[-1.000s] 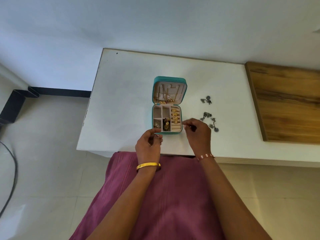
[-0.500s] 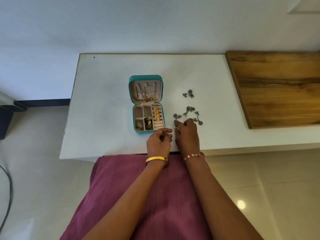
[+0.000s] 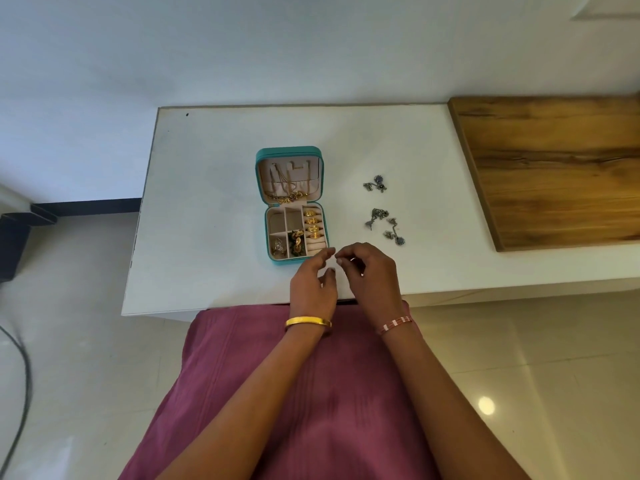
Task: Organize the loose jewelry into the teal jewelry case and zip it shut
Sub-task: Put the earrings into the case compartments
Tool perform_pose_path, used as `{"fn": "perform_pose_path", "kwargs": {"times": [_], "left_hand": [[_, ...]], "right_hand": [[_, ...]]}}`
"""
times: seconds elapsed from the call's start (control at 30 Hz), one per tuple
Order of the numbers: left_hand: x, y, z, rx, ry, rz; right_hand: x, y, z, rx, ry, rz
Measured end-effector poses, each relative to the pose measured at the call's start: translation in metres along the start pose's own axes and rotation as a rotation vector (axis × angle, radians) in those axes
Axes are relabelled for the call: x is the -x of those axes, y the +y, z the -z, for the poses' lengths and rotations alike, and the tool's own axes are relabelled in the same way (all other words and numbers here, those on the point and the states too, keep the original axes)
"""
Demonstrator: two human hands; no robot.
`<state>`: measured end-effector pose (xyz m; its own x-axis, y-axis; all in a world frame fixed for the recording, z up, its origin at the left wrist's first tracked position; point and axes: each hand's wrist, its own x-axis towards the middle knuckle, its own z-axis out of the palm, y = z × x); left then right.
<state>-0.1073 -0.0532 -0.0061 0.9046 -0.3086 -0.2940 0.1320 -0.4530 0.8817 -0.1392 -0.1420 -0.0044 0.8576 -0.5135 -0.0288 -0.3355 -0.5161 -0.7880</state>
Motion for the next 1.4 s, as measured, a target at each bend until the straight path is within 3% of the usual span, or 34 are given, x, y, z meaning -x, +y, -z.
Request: {"fn": "perform_pose_path", "kwargs": {"times": [0.17,0.27,0.43,0.63,0.73,0.87,1.1,1.23,1.4], "left_hand": [[-0.005,0.009,-0.002,-0.014,-0.05,-0.083],[-0.009,0.015,-0.003,0.041,-0.087,-0.036],[-0.012,0.025,-0.009,0.189,-0.154,0.104],[-0.014,0.027,-0.01,0.579,-0.308,0.439],[-0.01,0.023,-0.011,0.627,-0.348,0.501],[-0.008,0.014,-0.011,0.568,-0.306,0.506],[-0.007,0.012,-0.004,0.622,-0.313,0.618],[-0.006,0.009,0.002,0.59,-0.333,0.615],[0.0,0.012,0.01,0.641,-0.277,0.59]], "right_hand": [[0.002,-0.014,0.013,-0.18,-0.008,-0.067],[-0.003,-0.015,0.02,-0.113,0.006,-0.041],[-0.014,-0.01,0.028,0.122,0.069,0.045],[-0.03,0.006,0.038,-0.092,0.177,-0.12],[-0.037,0.026,0.039,0.09,0.238,-0.187],[-0.04,0.049,0.033,0.286,0.134,-0.322],[-0.034,0.053,0.023,0.443,0.063,-0.225],[-0.032,0.052,0.022,0.277,0.105,-0.197],[-0.025,0.035,0.027,-0.273,0.165,-0.311]]}}
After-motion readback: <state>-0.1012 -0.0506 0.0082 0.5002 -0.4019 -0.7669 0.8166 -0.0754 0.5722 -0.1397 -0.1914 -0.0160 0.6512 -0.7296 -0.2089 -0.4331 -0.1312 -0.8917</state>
